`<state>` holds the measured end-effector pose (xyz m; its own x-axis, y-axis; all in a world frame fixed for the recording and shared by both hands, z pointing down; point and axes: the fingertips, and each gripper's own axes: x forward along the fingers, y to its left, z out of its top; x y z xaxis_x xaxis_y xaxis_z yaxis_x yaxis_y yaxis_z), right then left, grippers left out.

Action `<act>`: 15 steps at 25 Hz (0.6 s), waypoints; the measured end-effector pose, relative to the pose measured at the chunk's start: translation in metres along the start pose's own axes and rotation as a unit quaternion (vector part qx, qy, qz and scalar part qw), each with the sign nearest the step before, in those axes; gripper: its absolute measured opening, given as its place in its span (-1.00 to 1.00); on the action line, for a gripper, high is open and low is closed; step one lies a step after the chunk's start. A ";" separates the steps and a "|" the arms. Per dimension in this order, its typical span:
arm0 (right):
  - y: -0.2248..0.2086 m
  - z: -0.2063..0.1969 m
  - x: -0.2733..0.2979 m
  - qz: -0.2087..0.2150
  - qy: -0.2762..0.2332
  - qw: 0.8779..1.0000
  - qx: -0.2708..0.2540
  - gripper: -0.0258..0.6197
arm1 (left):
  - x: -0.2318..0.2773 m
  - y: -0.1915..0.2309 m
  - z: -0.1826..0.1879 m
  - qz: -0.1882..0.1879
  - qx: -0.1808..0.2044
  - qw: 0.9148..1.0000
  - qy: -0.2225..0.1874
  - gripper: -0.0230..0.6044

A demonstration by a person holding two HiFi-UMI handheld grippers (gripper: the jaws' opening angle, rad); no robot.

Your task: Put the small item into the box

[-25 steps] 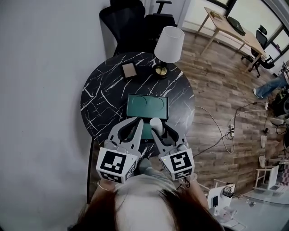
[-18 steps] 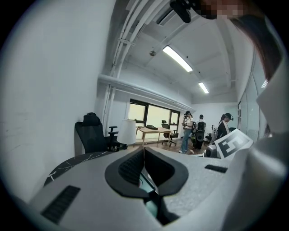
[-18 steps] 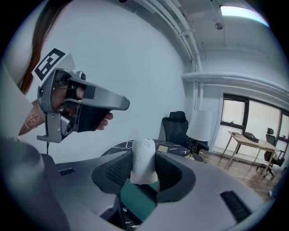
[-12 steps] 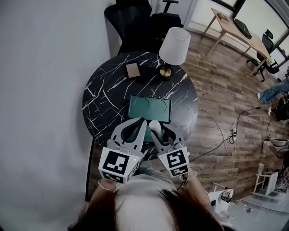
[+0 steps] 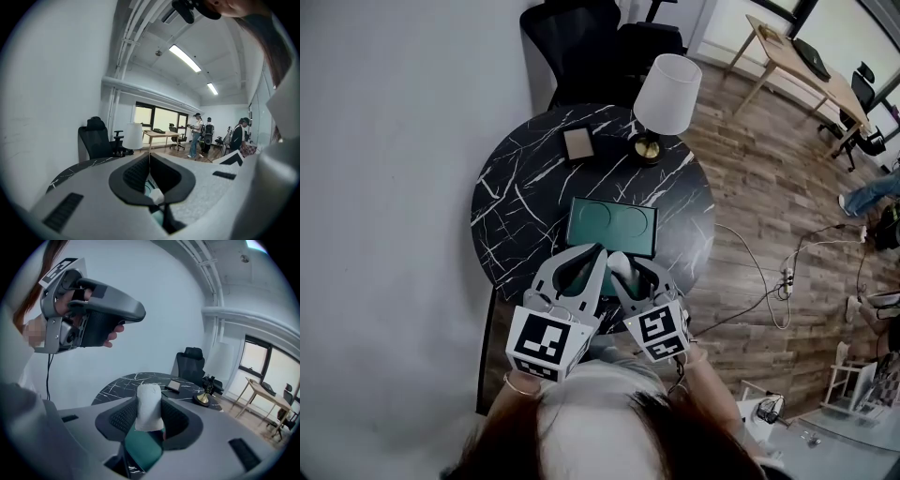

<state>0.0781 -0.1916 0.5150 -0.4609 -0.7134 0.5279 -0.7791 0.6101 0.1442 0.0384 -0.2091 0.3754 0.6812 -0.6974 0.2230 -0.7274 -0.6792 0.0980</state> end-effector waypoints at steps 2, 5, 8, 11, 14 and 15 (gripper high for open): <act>0.001 -0.005 0.005 0.007 0.005 1.000 -0.002 -0.37 | 0.000 0.001 0.000 0.003 -0.002 1.000 -0.001 -0.90; 0.003 -0.014 0.013 0.016 0.015 1.000 -0.008 -0.37 | 0.002 0.004 -0.002 0.007 -0.004 1.000 0.001 -0.90; 0.004 -0.022 0.020 0.024 0.026 0.999 -0.017 -0.37 | 0.003 0.006 -0.002 0.012 -0.006 1.000 0.004 -0.90; 0.006 -0.030 0.027 0.032 0.036 0.998 -0.027 -0.37 | 0.005 0.006 -0.001 0.014 -0.004 1.000 0.004 -0.90; 0.008 -0.037 0.034 0.038 0.047 0.997 -0.041 -0.37 | 0.006 0.008 -0.001 0.016 -0.004 1.000 0.005 -0.90; 0.009 -0.040 0.037 0.040 0.050 0.997 -0.045 -0.37 | 0.006 0.009 -0.001 0.017 -0.005 1.000 0.006 -0.90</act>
<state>0.0711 -0.1983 0.5690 -0.4718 -0.6253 0.6216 -0.6978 0.6958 0.1703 0.0360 -0.2197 0.3790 0.6556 -0.7166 0.2381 -0.7504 -0.6535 0.0993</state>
